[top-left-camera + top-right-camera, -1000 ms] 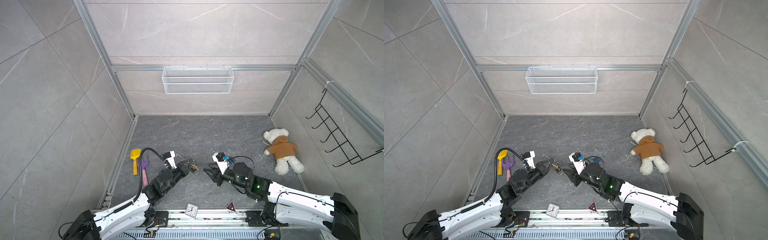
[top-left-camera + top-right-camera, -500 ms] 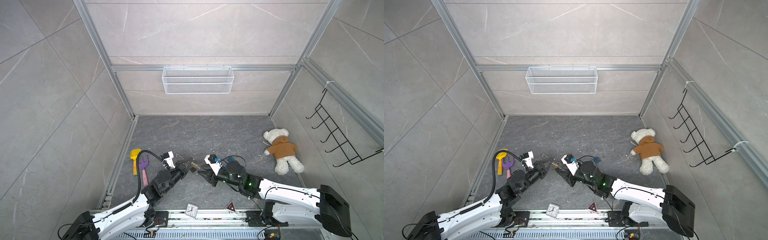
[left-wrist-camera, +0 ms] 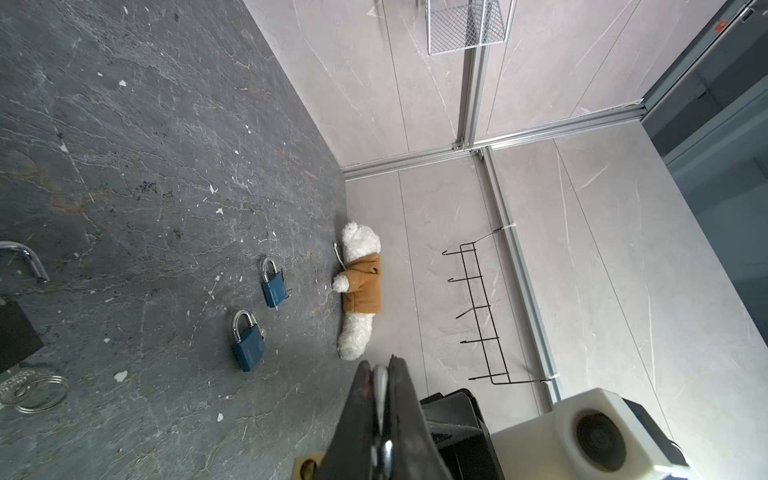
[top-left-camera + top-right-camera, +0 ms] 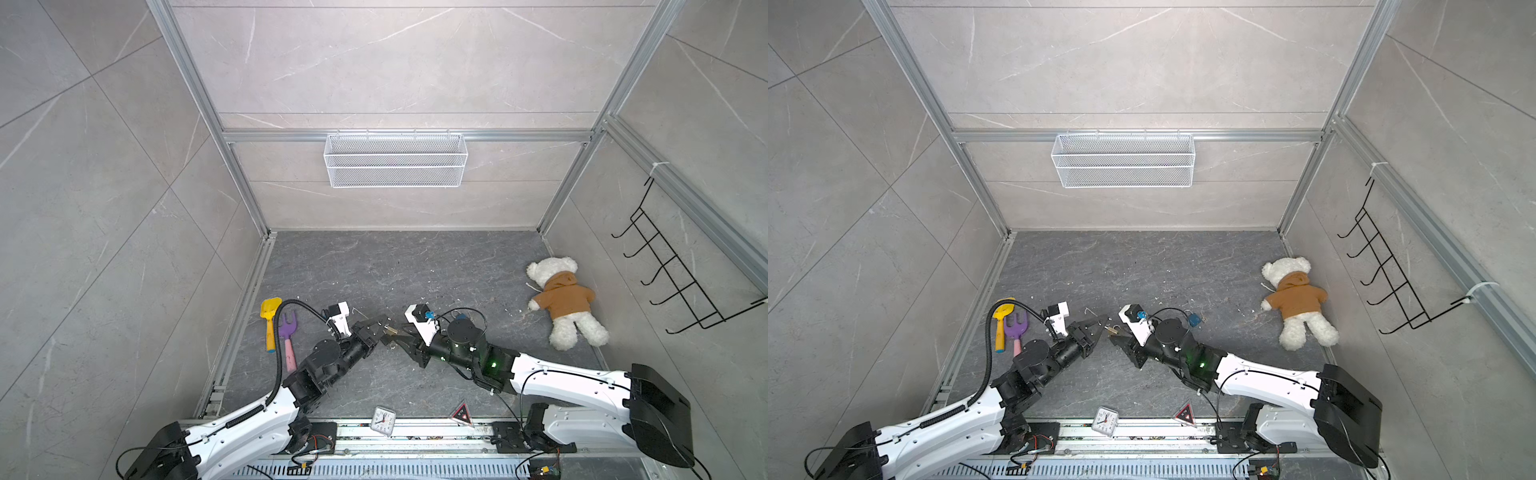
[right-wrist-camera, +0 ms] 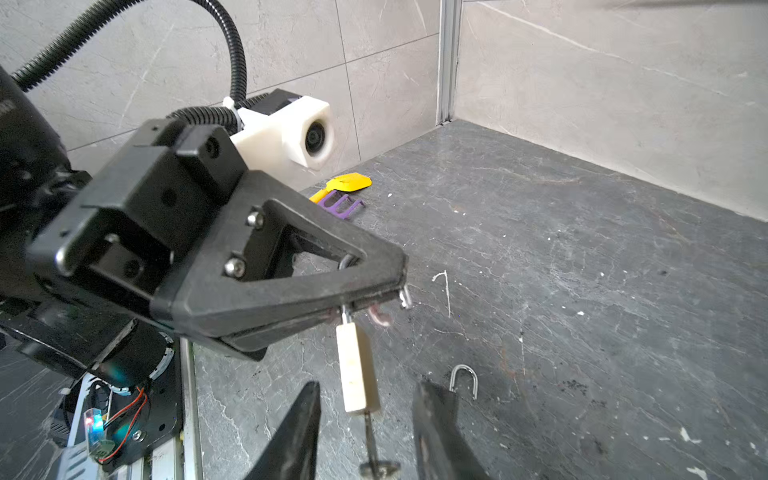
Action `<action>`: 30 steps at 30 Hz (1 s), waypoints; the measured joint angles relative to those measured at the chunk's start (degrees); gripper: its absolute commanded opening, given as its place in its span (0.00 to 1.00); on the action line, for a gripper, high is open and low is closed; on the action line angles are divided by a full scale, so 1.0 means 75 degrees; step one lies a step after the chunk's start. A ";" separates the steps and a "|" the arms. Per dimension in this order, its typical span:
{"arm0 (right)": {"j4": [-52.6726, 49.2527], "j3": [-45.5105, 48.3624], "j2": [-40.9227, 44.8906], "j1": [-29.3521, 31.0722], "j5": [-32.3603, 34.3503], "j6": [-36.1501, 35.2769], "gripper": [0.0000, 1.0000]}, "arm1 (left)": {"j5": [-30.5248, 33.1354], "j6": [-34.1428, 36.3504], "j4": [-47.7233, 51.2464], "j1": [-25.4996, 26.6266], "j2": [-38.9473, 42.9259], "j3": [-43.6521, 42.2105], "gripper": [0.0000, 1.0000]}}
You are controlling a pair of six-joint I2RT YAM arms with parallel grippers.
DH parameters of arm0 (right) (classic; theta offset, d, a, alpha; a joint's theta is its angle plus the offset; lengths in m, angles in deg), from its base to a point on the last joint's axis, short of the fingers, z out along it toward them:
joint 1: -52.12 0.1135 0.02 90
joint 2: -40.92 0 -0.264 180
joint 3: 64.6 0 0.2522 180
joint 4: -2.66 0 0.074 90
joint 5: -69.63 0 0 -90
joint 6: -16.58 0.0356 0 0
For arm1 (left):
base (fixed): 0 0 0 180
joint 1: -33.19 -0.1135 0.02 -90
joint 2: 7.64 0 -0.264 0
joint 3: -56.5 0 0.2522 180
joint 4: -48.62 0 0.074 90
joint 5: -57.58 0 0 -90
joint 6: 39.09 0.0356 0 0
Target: Lock with the key
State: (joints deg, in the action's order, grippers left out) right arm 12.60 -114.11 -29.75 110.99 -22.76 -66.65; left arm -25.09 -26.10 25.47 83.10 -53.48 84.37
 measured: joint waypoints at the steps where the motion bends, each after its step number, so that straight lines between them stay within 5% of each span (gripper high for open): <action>1: 0.0023 0.0000 -0.0029 0.0000 -0.0003 -0.0003 0.32 | -0.0012 0.0000 -0.0012 0.0000 0.0000 0.0000 0.00; 9: 0.0187 0.0000 -0.0166 0.0000 -0.0067 -0.0023 0.25 | -0.0064 0.0003 -0.0122 0.0000 0.0000 0.0000 0.00; 17: 0.0248 -0.0032 -0.0239 0.0006 -0.0259 -0.0050 0.00 | -0.0087 0.0006 -0.0160 -0.0003 -0.0050 0.0000 0.00; 22: 0.0280 -0.0032 -0.0265 0.0006 -0.0256 -0.0023 0.00 | -0.0114 0.0102 -0.0154 -0.0009 -0.0052 0.0000 0.00; 23: 0.0277 -0.0032 -0.0265 0.0006 -0.0256 -0.0006 0.00 | -0.0117 0.0143 -0.0152 -0.0009 -0.0052 0.0003 0.12; 25: 0.0262 -0.0032 -0.0265 0.0009 -0.0221 0.0111 0.00 | -0.0184 0.0350 -0.0061 -0.0009 -0.0052 0.0047 0.57; 28: 0.0029 -0.0079 -0.0259 -0.0087 -0.0137 0.0423 0.00 | -0.0280 0.0799 0.0484 -0.0003 0.0047 0.0300 0.78; 30: -0.0434 -0.0219 -0.0224 -0.0318 -0.0239 0.0734 0.00 | -0.0233 0.1396 0.1253 -0.0003 0.0350 0.0557 0.79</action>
State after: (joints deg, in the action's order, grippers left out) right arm 9.34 -115.75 -31.44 108.61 -24.55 -61.14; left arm -26.84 -15.63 34.87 83.07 -50.86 88.54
